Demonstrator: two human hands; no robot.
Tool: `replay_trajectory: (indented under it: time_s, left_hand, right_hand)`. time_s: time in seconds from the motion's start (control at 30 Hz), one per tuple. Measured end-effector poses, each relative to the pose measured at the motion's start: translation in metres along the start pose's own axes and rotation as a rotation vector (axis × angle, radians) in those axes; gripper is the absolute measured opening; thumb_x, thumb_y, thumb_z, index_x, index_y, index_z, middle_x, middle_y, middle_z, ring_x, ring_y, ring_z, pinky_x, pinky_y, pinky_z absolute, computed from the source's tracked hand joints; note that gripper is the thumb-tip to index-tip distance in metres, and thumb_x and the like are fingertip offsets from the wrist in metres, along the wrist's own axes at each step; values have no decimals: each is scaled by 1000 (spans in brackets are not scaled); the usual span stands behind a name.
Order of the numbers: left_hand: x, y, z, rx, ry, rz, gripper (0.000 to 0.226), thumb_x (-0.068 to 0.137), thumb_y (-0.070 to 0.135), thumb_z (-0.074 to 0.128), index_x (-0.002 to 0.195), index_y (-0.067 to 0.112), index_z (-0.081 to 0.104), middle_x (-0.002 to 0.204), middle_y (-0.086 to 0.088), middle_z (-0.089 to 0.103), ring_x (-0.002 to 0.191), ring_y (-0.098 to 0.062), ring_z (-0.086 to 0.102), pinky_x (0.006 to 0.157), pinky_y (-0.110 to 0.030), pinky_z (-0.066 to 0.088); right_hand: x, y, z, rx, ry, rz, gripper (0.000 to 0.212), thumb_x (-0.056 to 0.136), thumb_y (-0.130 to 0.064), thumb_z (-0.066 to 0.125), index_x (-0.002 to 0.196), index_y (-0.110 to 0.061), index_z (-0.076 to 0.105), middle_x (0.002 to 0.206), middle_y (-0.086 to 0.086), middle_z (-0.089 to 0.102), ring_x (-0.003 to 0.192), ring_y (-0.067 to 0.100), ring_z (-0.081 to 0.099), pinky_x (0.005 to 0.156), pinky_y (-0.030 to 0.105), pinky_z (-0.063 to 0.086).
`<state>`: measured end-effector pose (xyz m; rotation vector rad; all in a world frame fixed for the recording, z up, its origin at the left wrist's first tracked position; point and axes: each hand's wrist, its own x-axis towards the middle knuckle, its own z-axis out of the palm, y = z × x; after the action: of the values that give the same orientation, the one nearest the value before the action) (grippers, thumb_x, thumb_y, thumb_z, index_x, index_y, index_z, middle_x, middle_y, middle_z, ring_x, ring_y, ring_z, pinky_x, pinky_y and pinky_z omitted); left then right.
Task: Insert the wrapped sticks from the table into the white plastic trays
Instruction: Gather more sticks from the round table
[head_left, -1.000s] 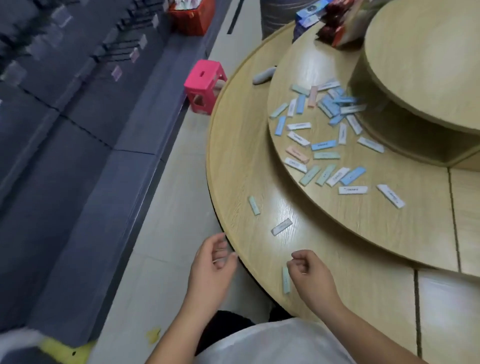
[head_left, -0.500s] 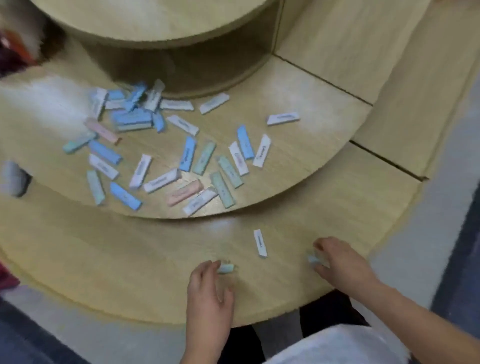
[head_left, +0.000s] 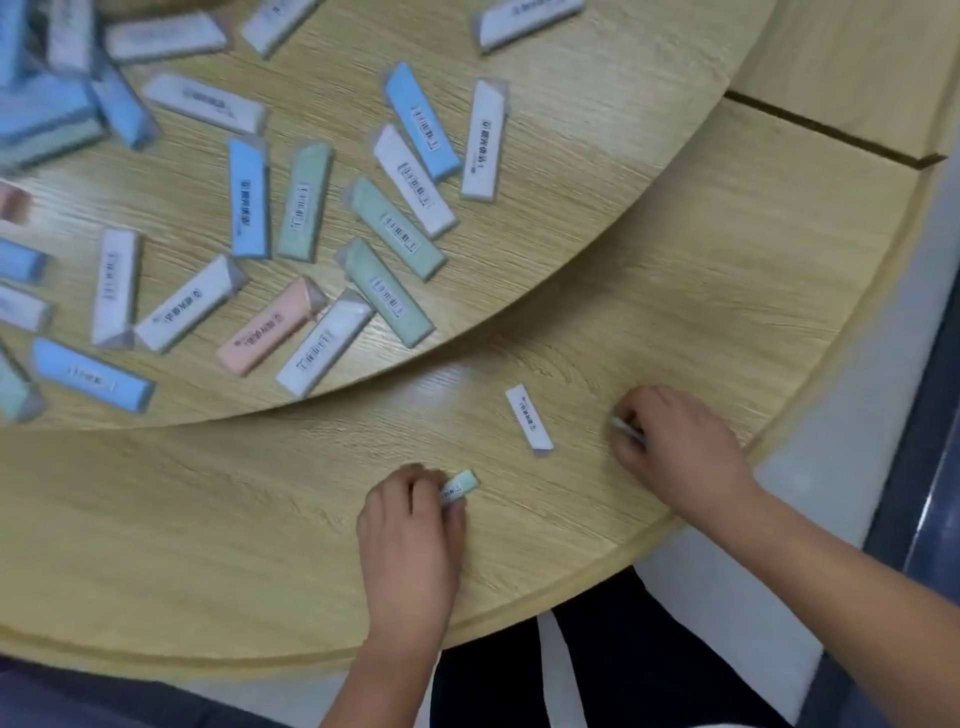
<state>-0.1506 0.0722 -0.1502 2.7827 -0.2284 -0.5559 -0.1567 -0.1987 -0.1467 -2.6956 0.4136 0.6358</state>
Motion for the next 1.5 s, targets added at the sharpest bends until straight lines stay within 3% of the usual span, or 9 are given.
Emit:
replay_trajectory:
  time_s: [0.2,0.4,0.53,0.63,0.83,1.07,1.27,1.37,1.5]
  left_hand:
    - [31,23,-10,-365,-19,-115,14,91,26,63,100,27,52,95,13,64,85,-14,62,69,-32,49]
    - [58,38,-11,-726,-30,-289,26,91,15,62,106,36,61,95,16,70,86,-4,66,79,-32,55]
    - [53,25,-21,-804,-10,-401,28,90,11,64,86,39,63,83,18,70,74,-2,65,70,-22,51]
    - [46,18,-43,-891,-78,-373,20,86,25,61,94,43,62,85,14,71,74,-9,67,68,-22,53]
    - [52,12,-68,-787,-112,-317,18,89,26,49,97,41,55,82,16,65,76,-11,65,74,-33,52]
    - [39,31,-108,-626,-118,-121,8,91,31,61,95,36,57,80,16,59,75,-4,57,63,-15,40]
    - [30,30,-159,-393,218,16,27,88,36,64,116,33,64,97,19,58,90,3,55,77,-10,42]
    - [50,23,-180,-260,408,-19,36,85,21,71,122,19,68,106,5,59,97,-13,55,80,-21,42]
    - [81,21,-183,-34,388,-49,40,79,19,78,118,17,72,126,-12,60,116,-37,52,94,-45,41]
  right_hand:
    - [20,-65,8,251,108,-18,13,86,-14,59,99,-10,58,89,3,60,74,25,58,59,30,35]
    - [26,-102,23,-28,131,-90,36,80,-41,74,95,-11,63,90,8,60,66,24,63,45,29,43]
    - [29,-94,22,23,176,-148,23,71,-26,82,82,-13,66,78,6,62,66,25,62,49,30,46]
    - [35,-85,11,8,211,-180,26,59,-16,88,72,-16,66,67,1,60,57,23,60,46,22,36]
    - [52,-67,2,-134,296,-331,31,68,-32,86,79,-13,64,70,3,58,57,23,58,48,22,27]
    - [35,-73,10,-100,164,-272,32,67,-31,89,77,-12,65,68,3,59,53,20,57,41,25,37]
    - [12,-93,-39,37,64,-312,10,89,-37,62,91,-28,59,82,-13,57,62,9,56,45,24,38]
    - [11,-112,-91,87,221,-415,5,85,-38,50,86,-33,47,74,-18,43,54,5,41,42,14,22]
    - [46,-139,-143,-69,373,-497,21,86,-37,43,88,-22,57,74,-10,49,62,11,37,47,16,15]
